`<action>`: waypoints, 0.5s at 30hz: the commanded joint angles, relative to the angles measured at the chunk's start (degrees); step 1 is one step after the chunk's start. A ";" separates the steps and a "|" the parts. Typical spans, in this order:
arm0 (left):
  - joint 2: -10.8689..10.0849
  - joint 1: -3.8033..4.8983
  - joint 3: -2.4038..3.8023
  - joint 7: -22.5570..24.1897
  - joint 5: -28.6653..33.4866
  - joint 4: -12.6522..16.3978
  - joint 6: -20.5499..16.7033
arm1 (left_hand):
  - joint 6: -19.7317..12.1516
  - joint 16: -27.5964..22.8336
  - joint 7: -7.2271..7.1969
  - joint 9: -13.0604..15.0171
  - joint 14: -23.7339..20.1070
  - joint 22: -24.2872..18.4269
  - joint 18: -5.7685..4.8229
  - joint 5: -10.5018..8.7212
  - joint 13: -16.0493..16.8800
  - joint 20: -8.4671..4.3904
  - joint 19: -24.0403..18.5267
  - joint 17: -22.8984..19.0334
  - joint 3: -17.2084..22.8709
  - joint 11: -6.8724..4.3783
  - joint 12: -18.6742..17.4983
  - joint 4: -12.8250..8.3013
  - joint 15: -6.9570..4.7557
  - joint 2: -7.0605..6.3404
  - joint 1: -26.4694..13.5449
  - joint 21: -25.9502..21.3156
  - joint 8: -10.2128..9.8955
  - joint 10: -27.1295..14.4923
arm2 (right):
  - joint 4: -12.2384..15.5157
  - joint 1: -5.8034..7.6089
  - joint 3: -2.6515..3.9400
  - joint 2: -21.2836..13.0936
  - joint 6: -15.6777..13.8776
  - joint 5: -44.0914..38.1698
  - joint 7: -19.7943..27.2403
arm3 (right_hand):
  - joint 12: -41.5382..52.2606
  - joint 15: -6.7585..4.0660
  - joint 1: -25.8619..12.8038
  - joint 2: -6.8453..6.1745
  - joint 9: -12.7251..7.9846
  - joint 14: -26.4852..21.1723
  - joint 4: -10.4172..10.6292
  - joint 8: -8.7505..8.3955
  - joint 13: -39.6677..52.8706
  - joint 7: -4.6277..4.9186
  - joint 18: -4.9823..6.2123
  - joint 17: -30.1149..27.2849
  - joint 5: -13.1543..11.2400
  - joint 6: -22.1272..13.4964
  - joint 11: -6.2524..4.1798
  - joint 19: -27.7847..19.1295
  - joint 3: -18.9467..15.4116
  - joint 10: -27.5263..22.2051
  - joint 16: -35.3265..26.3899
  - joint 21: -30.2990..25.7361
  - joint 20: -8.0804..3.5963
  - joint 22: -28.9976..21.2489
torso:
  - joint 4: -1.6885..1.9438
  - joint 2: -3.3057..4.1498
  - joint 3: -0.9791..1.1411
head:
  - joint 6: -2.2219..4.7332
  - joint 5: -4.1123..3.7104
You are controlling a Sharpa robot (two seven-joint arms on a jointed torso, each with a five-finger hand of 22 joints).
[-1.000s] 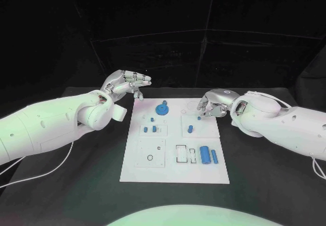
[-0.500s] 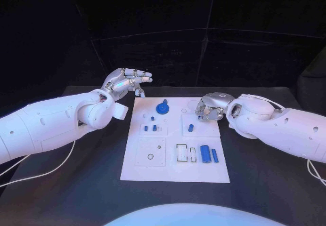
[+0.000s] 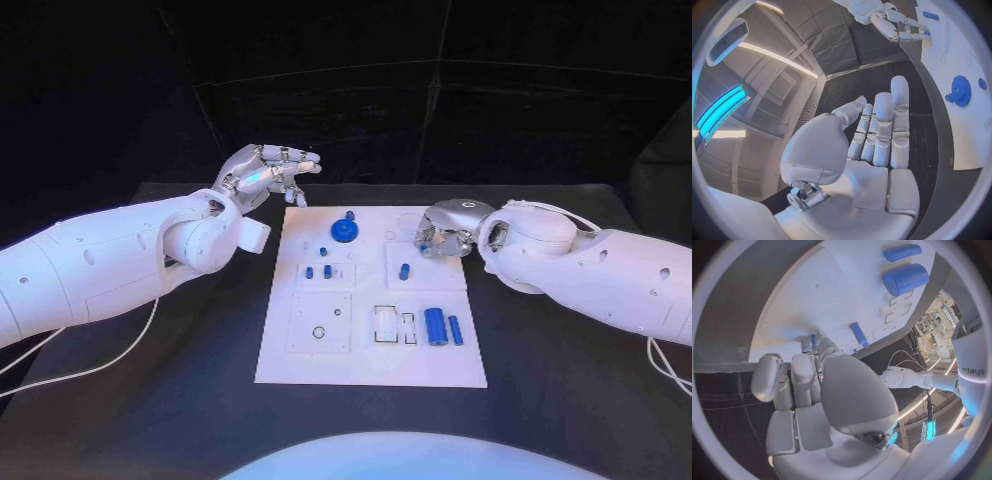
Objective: Assemble the parts on the task board
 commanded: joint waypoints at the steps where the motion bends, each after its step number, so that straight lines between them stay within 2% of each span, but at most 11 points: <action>1: 0.04 0.10 0.04 0.55 0.61 -0.02 0.86 | 0.13 -0.32 0.13 0.02 -0.28 -0.07 1.13 0.12 0.09 -0.07 -0.40 -0.07 -0.02 0.01 0.25 0.23 0.03 -0.01 -0.52 -0.25 0.07 -0.18 | -0.01 -0.25 -0.05 0.17 1.37 -1.01 -0.71 | -0.27 -0.22 0.71 -0.05 0.05 0.61 -0.36 -0.23 -0.49 0.00 0.84 0.06 -0.65 0.75 -0.12 0.48 1.26 0.80 0.31 0.25 -0.05 0.22 | 0.01 0.02 -0.03 | -0.12 0.08; 11: 0.00 0.10 0.04 0.34 0.61 -0.05 0.91 | 0.12 -0.32 0.13 0.02 -0.29 -0.08 1.13 0.12 0.09 -0.07 -0.40 -0.08 -0.04 0.01 0.26 0.23 0.03 -0.01 -0.53 -0.26 0.07 -0.19 | 0.12 -0.93 -0.05 0.51 1.92 -3.16 -2.05 | -0.80 -0.71 0.57 -0.33 0.13 0.66 -1.90 -0.05 -1.80 -0.49 0.71 -0.37 -1.44 2.96 -0.65 0.87 6.28 3.21 0.42 0.77 -0.51 0.98 | -0.03 0.01 -0.03 | -0.30 0.03; 15: -0.04 0.10 0.04 0.20 0.61 -0.04 0.90 | 0.12 -0.32 0.13 0.02 -0.29 -0.08 1.13 0.12 0.09 -0.07 -0.40 -0.08 -0.04 0.01 0.26 0.23 0.03 -0.01 -0.53 -0.26 0.07 -0.19 | 0.38 -1.03 -0.05 0.42 0.87 -3.75 -2.51 | -1.34 -0.76 -0.08 -0.89 0.03 0.64 -2.82 -0.33 -2.34 -0.49 0.67 -0.64 -1.68 3.41 -0.64 0.95 9.16 3.88 0.44 0.90 -0.62 1.16 | 0.01 0.01 -0.02 | -0.35 0.04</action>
